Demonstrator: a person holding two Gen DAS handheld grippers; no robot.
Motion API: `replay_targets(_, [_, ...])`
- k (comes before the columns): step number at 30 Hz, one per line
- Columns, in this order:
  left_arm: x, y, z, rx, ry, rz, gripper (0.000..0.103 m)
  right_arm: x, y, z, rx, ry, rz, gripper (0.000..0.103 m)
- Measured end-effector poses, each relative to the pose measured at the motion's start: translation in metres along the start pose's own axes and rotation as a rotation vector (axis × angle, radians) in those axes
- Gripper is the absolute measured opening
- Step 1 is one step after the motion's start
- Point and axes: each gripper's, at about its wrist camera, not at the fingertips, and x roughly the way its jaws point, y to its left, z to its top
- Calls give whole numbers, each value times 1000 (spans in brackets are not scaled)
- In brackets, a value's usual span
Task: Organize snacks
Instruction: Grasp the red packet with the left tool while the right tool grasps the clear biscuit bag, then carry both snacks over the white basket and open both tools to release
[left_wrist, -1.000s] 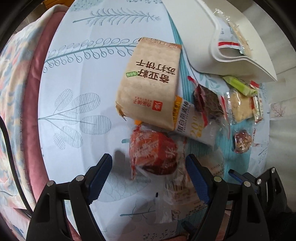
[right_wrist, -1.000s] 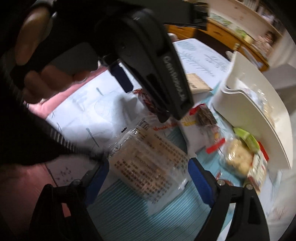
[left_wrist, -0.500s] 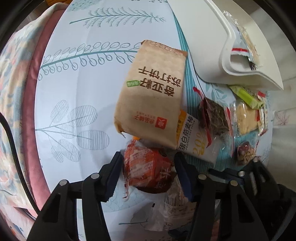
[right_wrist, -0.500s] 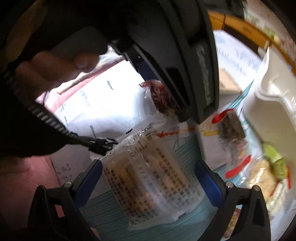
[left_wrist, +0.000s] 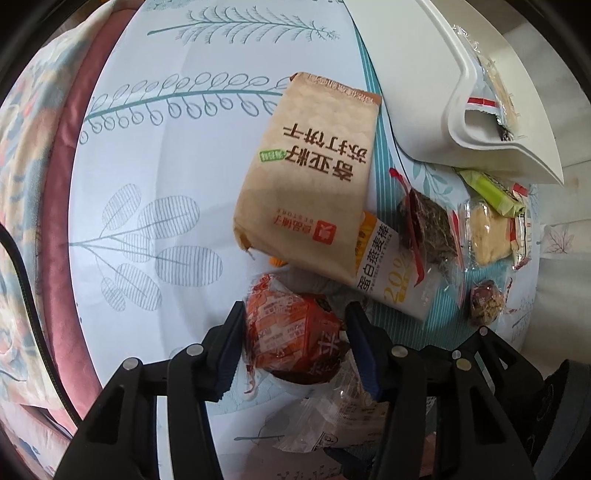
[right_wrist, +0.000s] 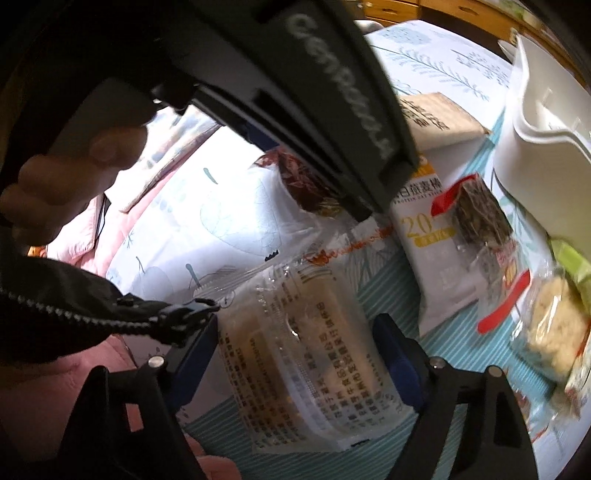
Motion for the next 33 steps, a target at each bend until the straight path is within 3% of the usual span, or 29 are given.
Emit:
replay_targets(13, [-18, 11, -38, 54, 19, 9, 52, -17, -20, -50, 352, -36, 71, 76])
replay_targets(20, [-48, 15, -59, 64, -20, -6, 52, -38, -31, -89, 547, -129, 129, 76])
replay_targets(33, [-144, -12, -54, 107, -181, -7, 52, -128, -56, -99, 602, -347, 105, 76])
